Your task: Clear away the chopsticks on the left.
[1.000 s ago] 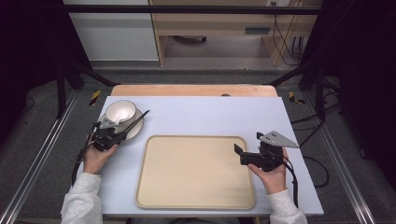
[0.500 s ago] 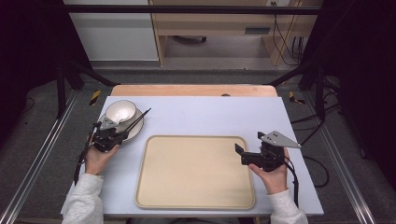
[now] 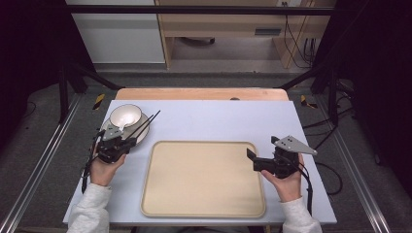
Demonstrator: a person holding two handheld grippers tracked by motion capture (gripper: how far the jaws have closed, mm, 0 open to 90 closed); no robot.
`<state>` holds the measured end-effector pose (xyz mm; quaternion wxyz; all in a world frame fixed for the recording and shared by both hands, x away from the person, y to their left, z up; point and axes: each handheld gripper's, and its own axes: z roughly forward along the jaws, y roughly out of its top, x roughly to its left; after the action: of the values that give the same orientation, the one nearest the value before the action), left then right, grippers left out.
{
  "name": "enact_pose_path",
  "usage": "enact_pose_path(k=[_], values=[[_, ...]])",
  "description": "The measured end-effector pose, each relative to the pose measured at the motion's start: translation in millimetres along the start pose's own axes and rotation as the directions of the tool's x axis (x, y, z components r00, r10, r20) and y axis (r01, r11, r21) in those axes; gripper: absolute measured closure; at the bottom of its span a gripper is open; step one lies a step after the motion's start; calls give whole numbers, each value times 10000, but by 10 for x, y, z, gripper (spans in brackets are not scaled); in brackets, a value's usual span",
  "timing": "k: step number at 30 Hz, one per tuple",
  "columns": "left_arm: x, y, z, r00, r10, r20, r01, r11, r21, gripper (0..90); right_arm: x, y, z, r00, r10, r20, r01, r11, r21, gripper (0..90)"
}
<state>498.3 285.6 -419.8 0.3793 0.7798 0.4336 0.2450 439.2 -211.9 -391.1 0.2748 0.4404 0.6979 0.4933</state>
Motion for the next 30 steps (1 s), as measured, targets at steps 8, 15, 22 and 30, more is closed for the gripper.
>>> enact_pose_path(k=[8,15,22,30], values=[[-247,6,-195,9996,-123,-272,112,9992,-379,853,-7,2,-5,10000,7,6,-7,10000,7,26],[-471,22,-341,9972,-524,-541,479,9956,-809,853,-24,5,-21,10000,66,71,-66,10000,1,17],[-757,16,-474,9934,-714,-902,610,9917,-1130,853,-25,-7,-7,9999,91,73,-92,9999,116,16],[-999,-44,-521,9845,-1397,-1065,1251,9831,-1337,853,-16,-1,-19,10000,66,-18,-66,9999,124,19]])
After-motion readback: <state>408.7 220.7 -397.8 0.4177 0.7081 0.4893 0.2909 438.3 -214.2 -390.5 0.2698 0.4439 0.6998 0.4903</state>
